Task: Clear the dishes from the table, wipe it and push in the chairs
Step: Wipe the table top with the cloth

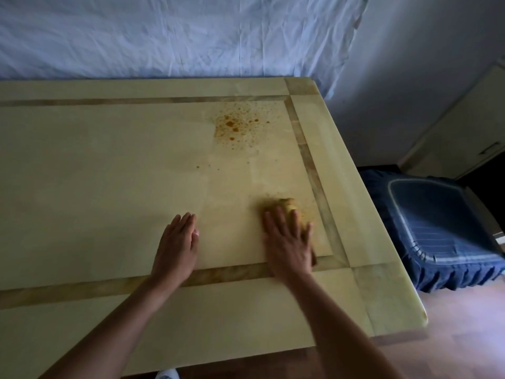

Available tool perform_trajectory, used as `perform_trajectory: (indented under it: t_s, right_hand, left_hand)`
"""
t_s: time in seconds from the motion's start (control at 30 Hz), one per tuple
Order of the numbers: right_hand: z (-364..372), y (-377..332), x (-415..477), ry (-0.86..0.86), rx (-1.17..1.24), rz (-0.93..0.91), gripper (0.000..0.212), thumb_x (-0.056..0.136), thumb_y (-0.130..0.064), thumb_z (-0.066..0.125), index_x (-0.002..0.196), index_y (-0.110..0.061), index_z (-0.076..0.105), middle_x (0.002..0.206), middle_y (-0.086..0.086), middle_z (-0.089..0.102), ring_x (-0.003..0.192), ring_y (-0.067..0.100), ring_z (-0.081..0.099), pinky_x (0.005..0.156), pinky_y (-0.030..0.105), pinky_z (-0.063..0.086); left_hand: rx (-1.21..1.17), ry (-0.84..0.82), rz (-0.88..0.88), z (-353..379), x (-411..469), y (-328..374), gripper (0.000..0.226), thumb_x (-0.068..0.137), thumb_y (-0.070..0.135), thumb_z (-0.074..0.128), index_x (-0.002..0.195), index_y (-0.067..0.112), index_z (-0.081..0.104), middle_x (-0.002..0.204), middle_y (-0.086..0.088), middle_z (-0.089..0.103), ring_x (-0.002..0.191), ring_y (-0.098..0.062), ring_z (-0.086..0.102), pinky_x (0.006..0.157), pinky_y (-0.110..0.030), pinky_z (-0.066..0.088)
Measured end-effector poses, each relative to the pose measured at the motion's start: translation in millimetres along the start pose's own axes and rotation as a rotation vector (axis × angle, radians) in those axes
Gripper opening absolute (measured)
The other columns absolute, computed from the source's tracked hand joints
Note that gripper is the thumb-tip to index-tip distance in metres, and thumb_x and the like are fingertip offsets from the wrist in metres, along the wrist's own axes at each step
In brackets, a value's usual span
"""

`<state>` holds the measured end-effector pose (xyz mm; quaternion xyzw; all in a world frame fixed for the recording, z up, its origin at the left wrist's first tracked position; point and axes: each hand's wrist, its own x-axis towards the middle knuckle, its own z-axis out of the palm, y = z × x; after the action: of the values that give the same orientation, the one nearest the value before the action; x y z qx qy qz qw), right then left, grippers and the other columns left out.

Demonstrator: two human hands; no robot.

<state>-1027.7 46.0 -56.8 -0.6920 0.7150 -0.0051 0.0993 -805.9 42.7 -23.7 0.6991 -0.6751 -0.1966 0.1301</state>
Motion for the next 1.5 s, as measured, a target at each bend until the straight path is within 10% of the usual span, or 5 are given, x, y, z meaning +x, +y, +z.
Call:
perform_trajectory:
  t_s: [0.27, 0.43, 0.67, 1.2, 1.5]
  right_hand:
    - [-3, 32, 8, -0.023, 0.079, 0.276, 0.057, 0.100, -0.044, 0.013, 0.152, -0.030, -0.005, 0.160, -0.008, -0.011, 0.145, 0.021, -0.021, 0.116, 0.051, -0.014]
    - [16, -94, -15, -0.019, 0.050, -0.166, 0.058, 0.083, -0.039, 0.037, 0.138, -0.024, 0.049, 0.145, -0.006, 0.047, 0.136, 0.031, 0.039, 0.107, 0.062, 0.019]
    - [40, -201, 15, -0.141, -0.072, -0.539, 0.069, 0.091, -0.052, 0.022, 0.153, -0.023, 0.016, 0.159, 0.008, 0.019, 0.147, 0.030, 0.003, 0.117, 0.055, -0.004]
    - [-6, 1, 97, 0.028, 0.140, 0.398, 0.058, 0.100, -0.043, 0.016, 0.152, -0.026, -0.004, 0.160, -0.009, -0.010, 0.146, 0.018, -0.020, 0.117, 0.050, -0.011]
    - [34, -215, 69, 0.078, 0.014, -0.463, 0.055, 0.087, -0.039, 0.041, 0.140, -0.023, 0.046, 0.143, -0.003, 0.050, 0.140, 0.026, 0.035, 0.107, 0.057, 0.022]
  left_hand:
    - [-0.050, -0.010, -0.005, -6, 14, -7, 0.048, 0.101, 0.023, 0.027, 0.147, 0.012, 0.024, 0.156, -0.001, 0.022, 0.146, -0.014, 0.011, 0.118, -0.028, 0.010]
    - [-0.076, 0.020, 0.001, -12, 36, -12, 0.047, 0.101, 0.020, 0.029, 0.147, 0.010, 0.027, 0.155, -0.002, 0.024, 0.145, -0.015, 0.013, 0.118, -0.029, 0.011]
    - [-0.056, 0.041, 0.020, -20, 69, -24, 0.047, 0.100, 0.021, 0.031, 0.146, 0.010, 0.029, 0.154, -0.003, 0.027, 0.145, -0.016, 0.014, 0.118, -0.028, 0.012]
    - [-0.078, 0.024, 0.055, -25, 119, -40, 0.045, 0.100, 0.018, 0.034, 0.144, 0.009, 0.032, 0.152, -0.005, 0.032, 0.145, -0.018, 0.016, 0.117, -0.031, 0.018]
    - [-0.069, 0.046, 0.075, -38, 152, -49, 0.048, 0.099, 0.024, 0.026, 0.144, 0.009, 0.033, 0.151, -0.004, 0.033, 0.145, -0.018, 0.017, 0.116, -0.026, 0.012]
